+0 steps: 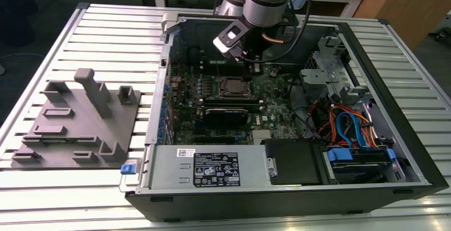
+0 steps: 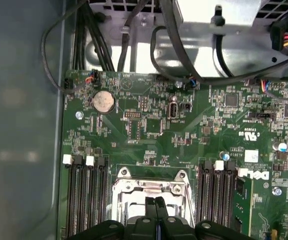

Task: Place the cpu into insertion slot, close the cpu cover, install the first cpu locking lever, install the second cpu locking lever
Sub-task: 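Close the cpu cover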

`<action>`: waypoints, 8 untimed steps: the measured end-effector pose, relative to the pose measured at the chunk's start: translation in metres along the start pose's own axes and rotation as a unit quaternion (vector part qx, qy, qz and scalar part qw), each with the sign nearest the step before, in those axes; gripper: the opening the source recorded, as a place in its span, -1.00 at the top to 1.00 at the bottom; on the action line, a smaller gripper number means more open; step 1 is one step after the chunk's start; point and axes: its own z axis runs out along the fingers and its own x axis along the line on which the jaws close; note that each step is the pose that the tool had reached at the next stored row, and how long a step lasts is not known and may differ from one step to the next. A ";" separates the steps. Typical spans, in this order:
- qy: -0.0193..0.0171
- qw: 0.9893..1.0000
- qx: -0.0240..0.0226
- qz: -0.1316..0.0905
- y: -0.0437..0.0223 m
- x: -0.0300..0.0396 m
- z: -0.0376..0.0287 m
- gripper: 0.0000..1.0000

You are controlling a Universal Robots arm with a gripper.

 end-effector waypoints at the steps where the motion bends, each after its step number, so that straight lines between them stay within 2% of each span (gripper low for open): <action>1: 0.000 1.000 0.000 0.000 -0.0014 0.0000 0.0009 0.79; 8: 0.000 1.000 0.000 -0.002 -0.0134 0.0002 0.0081 0.79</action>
